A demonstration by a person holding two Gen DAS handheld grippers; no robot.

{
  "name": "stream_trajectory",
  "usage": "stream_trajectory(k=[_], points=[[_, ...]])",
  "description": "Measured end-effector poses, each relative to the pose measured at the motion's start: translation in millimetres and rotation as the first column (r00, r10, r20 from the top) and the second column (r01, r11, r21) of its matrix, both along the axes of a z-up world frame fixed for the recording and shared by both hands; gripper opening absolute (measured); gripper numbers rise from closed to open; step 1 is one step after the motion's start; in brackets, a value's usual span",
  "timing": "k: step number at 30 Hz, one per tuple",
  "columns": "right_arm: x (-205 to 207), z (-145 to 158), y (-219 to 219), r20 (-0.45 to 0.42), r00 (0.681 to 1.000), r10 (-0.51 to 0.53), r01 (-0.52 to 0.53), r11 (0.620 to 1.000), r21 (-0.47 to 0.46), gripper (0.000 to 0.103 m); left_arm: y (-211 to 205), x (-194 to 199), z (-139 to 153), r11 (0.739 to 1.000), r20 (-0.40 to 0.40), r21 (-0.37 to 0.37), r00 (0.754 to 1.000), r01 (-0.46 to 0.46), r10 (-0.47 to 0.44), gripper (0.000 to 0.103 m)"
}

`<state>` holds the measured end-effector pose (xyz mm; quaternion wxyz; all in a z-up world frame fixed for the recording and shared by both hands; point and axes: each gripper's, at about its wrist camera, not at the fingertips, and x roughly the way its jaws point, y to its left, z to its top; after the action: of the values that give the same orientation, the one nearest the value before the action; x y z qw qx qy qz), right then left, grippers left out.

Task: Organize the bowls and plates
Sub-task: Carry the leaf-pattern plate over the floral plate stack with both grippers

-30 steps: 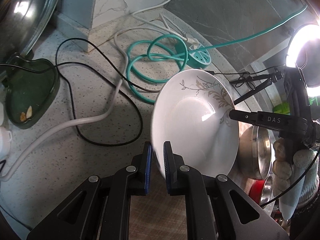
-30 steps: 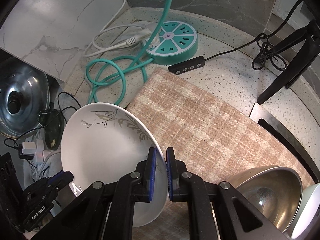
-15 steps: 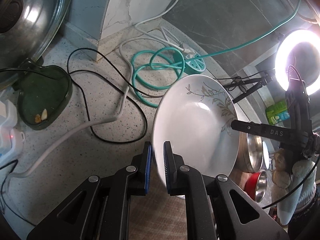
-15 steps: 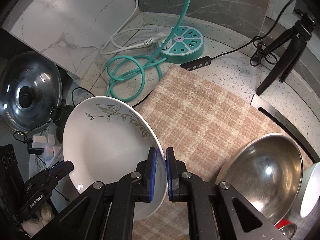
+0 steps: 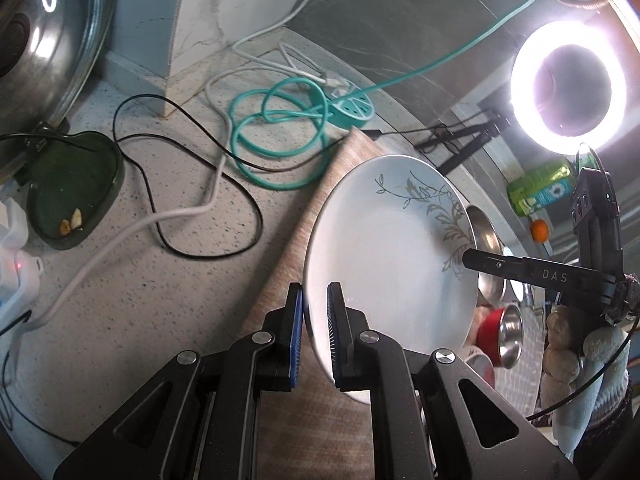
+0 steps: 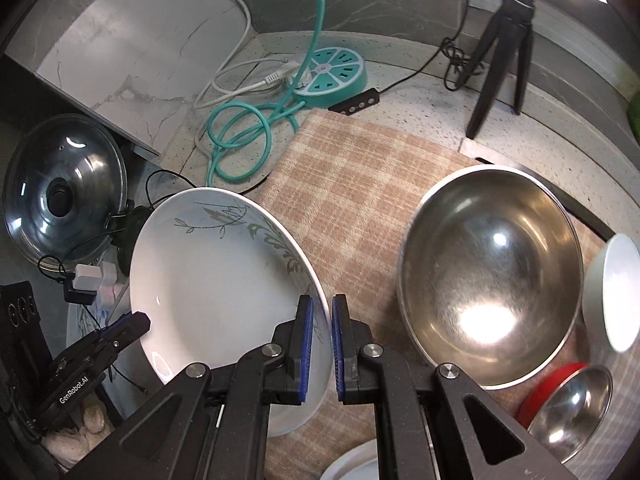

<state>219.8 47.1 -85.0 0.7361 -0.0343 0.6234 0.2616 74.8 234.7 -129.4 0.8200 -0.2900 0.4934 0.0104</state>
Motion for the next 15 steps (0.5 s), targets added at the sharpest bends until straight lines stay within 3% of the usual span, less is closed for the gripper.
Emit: stream_trajectory(k=[15], points=[[-36.2, 5.0, -55.0, -0.007, 0.996, -0.093, 0.093, 0.995, 0.019, 0.009, -35.8, -12.0, 9.9, 0.994, 0.014, 0.010, 0.994, 0.106, -0.106, 0.010]])
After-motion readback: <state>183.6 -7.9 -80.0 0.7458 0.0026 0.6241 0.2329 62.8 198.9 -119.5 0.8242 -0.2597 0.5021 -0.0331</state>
